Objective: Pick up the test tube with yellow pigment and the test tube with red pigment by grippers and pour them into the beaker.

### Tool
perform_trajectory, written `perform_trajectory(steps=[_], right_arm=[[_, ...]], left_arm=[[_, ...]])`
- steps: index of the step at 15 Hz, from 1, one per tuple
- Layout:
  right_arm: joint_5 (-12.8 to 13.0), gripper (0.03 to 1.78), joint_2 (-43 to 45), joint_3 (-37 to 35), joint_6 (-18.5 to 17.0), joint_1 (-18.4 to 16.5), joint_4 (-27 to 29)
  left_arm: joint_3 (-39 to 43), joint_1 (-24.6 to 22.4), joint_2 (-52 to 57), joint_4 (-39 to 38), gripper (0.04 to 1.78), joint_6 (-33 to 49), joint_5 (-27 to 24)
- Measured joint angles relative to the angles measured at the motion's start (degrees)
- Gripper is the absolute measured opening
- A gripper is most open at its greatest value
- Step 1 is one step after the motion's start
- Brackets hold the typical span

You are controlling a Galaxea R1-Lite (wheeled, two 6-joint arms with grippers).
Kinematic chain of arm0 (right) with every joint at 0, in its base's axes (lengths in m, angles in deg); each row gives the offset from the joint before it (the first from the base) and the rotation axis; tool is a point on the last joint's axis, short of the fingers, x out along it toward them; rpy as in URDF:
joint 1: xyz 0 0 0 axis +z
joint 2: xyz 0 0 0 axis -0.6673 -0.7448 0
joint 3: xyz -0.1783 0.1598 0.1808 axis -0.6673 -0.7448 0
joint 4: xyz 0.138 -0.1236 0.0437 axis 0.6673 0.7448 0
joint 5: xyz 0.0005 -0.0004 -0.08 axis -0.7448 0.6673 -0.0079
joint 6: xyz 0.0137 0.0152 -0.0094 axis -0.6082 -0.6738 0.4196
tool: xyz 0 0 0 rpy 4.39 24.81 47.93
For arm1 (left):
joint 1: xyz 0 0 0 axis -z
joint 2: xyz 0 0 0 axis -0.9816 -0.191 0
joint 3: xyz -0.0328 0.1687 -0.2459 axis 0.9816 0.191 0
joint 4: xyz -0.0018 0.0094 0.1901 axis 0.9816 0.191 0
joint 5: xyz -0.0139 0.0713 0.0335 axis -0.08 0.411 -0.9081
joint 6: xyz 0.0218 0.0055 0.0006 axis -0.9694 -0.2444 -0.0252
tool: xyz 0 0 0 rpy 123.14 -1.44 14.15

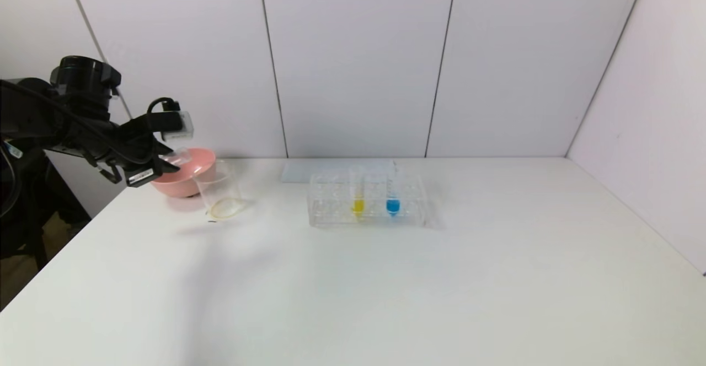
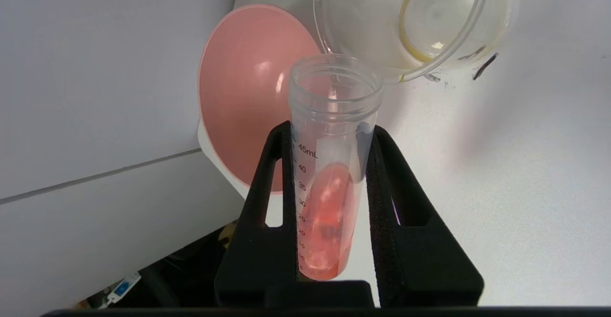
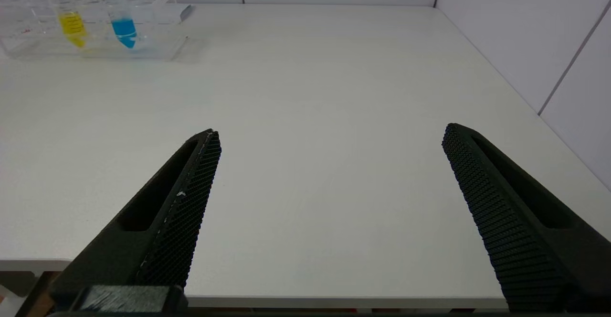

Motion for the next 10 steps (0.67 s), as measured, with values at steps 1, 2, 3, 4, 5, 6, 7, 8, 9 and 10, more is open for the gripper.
perform_trajectory(steps=[1, 2, 3, 4, 5, 6, 7, 8, 9, 10], right_arm=[[0.0, 1.70, 0.0, 0.0, 0.0, 0.0, 0.0], [0.0, 1.70, 0.0, 0.0, 0.0, 0.0, 0.0], [0.0, 1.70, 0.0, 0.0, 0.0, 0.0, 0.0], [0.0, 1.70, 0.0, 0.0, 0.0, 0.0, 0.0], [0.0, 1.70, 0.0, 0.0, 0.0, 0.0, 0.0], [0.0, 1.70, 0.0, 0.0, 0.0, 0.0, 0.0], [0.0, 1.70, 0.0, 0.0, 0.0, 0.0, 0.0], [0.0, 1.70, 0.0, 0.0, 0.0, 0.0, 0.0], [0.0, 1.70, 0.0, 0.0, 0.0, 0.0, 0.0], [0.0, 1.70, 0.0, 0.0, 0.0, 0.0, 0.0]], left_arm=[[-0.1, 0.3, 0.0, -0.1, 0.44, -0.1, 0.1], [-0.1, 0.7, 0.0, -0.2, 0.44, -0.5, 0.2], [-0.2, 0.9, 0.0, -0.2, 0.44, -1.0, 0.4], [-0.2, 1.1, -0.1, -0.2, 0.44, -1.4, 1.0], [-0.2, 1.2, -0.1, -0.2, 0.44, -2.3, 2.2], [-0.2, 1.4, -0.1, -0.2, 0.44, -3.1, 3.3], [-0.3, 1.6, -0.1, -0.3, 0.44, -3.6, 4.2], [-0.3, 1.9, -0.1, -0.3, 0.44, -3.9, 4.7], [-0.3, 2.1, -0.1, -0.3, 0.44, -4.0, 4.8], [-0.3, 2.3, -0.1, -0.4, 0.44, -4.5, 5.0]])
